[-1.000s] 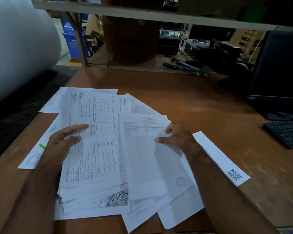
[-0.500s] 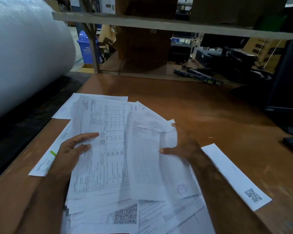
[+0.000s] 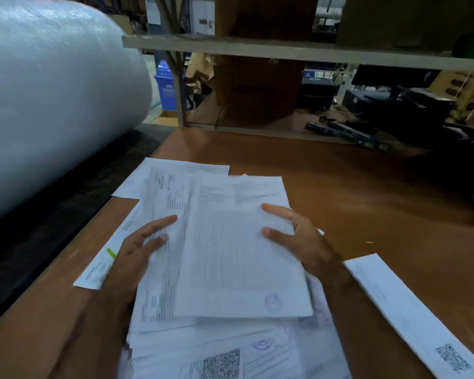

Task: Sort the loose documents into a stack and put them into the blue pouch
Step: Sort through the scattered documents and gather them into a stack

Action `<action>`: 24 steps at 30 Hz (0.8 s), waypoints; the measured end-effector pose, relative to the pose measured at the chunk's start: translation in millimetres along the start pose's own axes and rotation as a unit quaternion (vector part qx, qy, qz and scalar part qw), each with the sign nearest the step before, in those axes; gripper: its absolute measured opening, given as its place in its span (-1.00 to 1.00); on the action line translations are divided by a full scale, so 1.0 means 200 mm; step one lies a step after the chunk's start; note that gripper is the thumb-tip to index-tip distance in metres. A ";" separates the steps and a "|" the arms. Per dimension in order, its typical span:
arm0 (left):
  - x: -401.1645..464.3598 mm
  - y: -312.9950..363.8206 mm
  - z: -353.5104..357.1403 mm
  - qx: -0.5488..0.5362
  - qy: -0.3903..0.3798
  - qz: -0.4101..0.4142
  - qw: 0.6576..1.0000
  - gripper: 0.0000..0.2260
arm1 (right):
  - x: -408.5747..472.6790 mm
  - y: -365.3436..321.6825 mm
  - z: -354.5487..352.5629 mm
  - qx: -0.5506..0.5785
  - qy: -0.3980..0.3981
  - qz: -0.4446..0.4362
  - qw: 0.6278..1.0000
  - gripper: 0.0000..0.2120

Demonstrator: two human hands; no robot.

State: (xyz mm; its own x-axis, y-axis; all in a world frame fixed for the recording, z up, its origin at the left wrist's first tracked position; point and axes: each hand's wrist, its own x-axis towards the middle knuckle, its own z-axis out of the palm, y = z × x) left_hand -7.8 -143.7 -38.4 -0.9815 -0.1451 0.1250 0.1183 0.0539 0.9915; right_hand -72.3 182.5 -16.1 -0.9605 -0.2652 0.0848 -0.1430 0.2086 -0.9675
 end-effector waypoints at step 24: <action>-0.18 0.04 -0.57 0.012 0.260 0.046 0.964 -0.12 | 0.65 -0.03 0.64 -0.555 -0.159 -0.040 0.816 -0.21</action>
State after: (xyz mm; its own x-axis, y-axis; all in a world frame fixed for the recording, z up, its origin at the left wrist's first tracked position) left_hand 45.5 -250.8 -31.6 -0.7578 -0.6144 0.2196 0.1916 0.1122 0.9750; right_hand -166.1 25.6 -30.9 -0.8520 -0.5139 -0.1003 -0.5000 0.8553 -0.1358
